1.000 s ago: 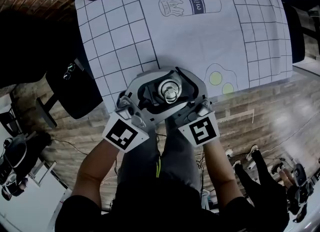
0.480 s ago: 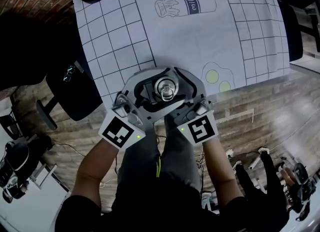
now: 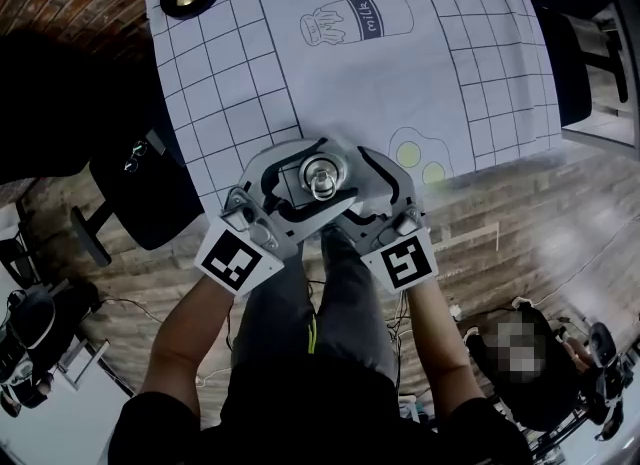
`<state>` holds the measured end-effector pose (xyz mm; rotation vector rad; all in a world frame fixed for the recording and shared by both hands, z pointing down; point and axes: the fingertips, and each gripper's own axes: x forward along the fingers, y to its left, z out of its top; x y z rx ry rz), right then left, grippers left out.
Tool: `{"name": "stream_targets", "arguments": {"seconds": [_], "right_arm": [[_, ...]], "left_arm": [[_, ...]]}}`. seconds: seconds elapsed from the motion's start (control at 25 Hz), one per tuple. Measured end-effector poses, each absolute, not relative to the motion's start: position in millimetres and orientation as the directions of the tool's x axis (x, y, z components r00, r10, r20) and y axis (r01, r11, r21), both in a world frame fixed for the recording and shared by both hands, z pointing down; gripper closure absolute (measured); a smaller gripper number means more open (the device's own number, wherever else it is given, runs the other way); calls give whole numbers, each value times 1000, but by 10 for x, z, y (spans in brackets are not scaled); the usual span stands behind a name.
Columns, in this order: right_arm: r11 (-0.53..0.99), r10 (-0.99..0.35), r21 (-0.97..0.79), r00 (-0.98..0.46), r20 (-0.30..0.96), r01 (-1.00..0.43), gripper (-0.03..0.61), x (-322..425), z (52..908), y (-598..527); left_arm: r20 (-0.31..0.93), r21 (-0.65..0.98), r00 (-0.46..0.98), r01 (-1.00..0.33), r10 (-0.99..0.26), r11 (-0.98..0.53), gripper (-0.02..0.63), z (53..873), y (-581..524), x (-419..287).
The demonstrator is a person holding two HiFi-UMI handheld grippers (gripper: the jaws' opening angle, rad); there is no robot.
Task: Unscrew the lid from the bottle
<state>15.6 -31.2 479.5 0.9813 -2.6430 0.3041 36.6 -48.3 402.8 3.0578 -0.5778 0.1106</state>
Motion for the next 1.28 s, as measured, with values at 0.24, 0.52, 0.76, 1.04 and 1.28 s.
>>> {"name": "stream_targets", "arguments": {"seconds": [0.24,0.52,0.76,1.04,1.28], "right_arm": [[749,-602,-85,-728,328,-657,230,84,4762,-322],[759,-594,-59,-727,343,-648,230,145,4674,-241],[724,-627,-60,-691,360,-687,230,374,4519,-111],[636,-698,-83,-618,362,-767,246,699,4252,-46],[592,-742,-59,-573,348,-804,565,880,3921,39]], "left_arm": [[80,8,924,-376,-374,-927,328,4071,-469,327],[71,8,919,-389,-387,-921,328,3974,-455,300],[73,-3,911,-406,-405,-914,328,3808,-427,278],[80,-30,897,-435,-436,-900,328,3559,-398,222],[52,-17,881,-470,-470,-883,328,3227,-348,155]]}}
